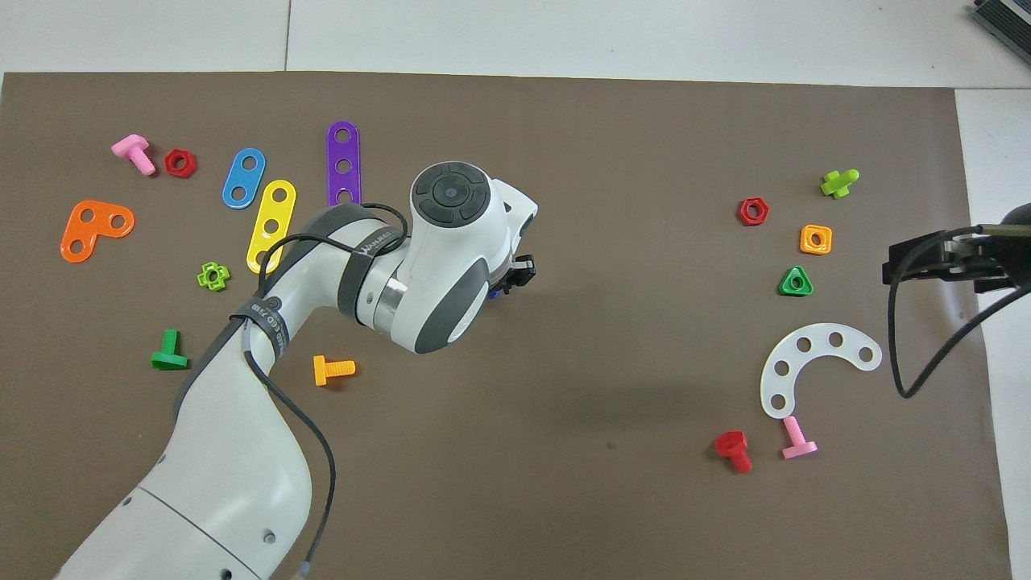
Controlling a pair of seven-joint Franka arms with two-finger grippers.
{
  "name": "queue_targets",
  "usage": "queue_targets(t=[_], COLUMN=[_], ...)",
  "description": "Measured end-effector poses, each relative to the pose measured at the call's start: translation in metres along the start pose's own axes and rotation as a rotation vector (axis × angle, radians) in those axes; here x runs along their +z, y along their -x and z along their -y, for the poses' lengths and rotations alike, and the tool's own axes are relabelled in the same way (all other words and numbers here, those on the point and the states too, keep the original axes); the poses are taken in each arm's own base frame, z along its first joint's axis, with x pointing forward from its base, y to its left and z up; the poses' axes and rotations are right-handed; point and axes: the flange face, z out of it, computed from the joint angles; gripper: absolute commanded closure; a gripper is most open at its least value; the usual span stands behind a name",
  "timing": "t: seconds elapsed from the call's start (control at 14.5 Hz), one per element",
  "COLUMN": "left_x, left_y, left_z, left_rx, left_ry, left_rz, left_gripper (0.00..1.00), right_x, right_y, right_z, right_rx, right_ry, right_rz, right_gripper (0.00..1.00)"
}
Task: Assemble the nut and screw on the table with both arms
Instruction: 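Open the left gripper and lift it away from the screw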
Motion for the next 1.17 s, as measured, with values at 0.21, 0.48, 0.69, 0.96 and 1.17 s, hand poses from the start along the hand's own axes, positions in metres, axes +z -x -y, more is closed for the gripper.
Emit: queue_targets(t=[0.21,0.48,0.69,0.96,1.17], left_x=[0.001,-0.014,-0.063,-0.123,-0.162], left_y=[0.000,-0.010,-0.052,-0.125,-0.144], left_z=[0.000,0.005,0.045,0.180,0.291], left_rx=[0.000,-0.011,-0.037,0.014,0.107], left_ry=[0.002,-0.002,-0.029,-0.017,-0.019], left_rz=[-0.002,-0.015,-0.030,-0.047,-0.041], left_gripper=[0.16,0.16,0.17,0.18,0.19], right_x=[0.000,0.000,0.000,0.000,0.000], right_y=[0.000,0.000,0.000,0.000,0.000], right_z=[0.000,0.000,0.000,0.000,0.000], right_rx=[0.000,0.000,0.000,0.000,0.000], right_ry=[0.000,0.000,0.000,0.000,0.000], right_rz=[0.000,0.000,0.000,0.000,0.000], right_gripper=[0.00,0.00,0.00,0.00,0.00])
